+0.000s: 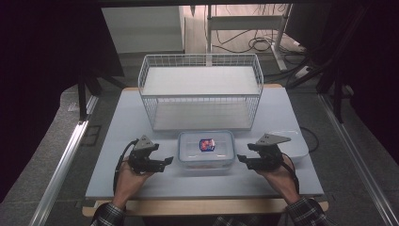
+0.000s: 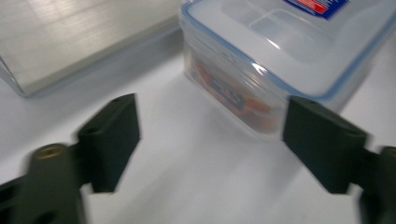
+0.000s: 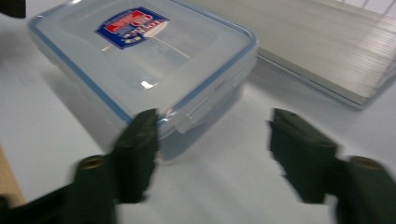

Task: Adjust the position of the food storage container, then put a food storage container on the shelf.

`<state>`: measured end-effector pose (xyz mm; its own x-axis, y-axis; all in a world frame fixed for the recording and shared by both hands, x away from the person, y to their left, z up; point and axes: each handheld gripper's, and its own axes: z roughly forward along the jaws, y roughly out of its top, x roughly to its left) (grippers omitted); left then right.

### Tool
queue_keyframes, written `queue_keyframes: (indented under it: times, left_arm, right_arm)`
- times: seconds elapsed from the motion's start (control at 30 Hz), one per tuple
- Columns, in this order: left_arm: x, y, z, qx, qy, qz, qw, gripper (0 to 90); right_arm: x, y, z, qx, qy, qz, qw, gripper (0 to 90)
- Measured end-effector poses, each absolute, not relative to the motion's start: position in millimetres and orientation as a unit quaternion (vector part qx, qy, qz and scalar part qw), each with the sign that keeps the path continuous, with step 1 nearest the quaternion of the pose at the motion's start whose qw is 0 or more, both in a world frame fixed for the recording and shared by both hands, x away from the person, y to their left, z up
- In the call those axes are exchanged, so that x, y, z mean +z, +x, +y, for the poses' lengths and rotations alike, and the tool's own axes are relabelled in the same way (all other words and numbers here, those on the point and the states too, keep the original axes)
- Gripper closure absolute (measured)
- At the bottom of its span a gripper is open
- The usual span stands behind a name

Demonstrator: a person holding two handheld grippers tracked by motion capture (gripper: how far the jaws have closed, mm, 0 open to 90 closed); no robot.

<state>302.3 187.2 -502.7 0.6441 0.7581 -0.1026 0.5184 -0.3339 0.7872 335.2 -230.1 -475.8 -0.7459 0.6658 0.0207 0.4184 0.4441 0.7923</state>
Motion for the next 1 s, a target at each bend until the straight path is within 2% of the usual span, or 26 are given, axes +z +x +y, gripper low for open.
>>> queue_keyframes:
  times: [0.07,0.27,0.63,0.73,0.8,0.9,0.93,1.0]
  left_arm:
    - [-504,296,188,0.15,0.808,0.393,0.412,8.5]
    - [-504,295,187,0.161,0.805,0.386,0.42,4.5]
    - [-506,309,189,0.138,0.807,0.389,0.422,4.4]
    - [-502,318,186,0.113,0.81,0.399,0.415,4.3]
    - [-499,322,184,0.104,0.813,0.399,0.412,3.1]
    - [-496,326,182,0.094,0.813,0.399,0.413,2.2]
    - [-496,331,180,0.072,0.811,0.404,0.418,2.6]
    - [-496,335,178,0.062,0.816,0.403,0.41,4.1]
  right_arm:
    - [-477,334,-230,0.422,0.32,0.837,0.14,22.0]
    - [-482,332,-228,0.421,0.313,0.842,0.128,10.4]
    - [-478,345,-225,0.434,0.32,0.833,0.119,6.6]
    - [-477,349,-222,0.428,0.329,0.836,0.1,3.1]
    - [-476,351,-220,0.419,0.334,0.838,0.105,0.7]
    - [-475,356,-217,0.412,0.344,0.838,0.099,0.2]
    - [-474,358,-215,0.408,0.345,0.84,0.09,0.3]
    - [-471,363,-212,0.402,0.35,0.842,0.082,2.4]
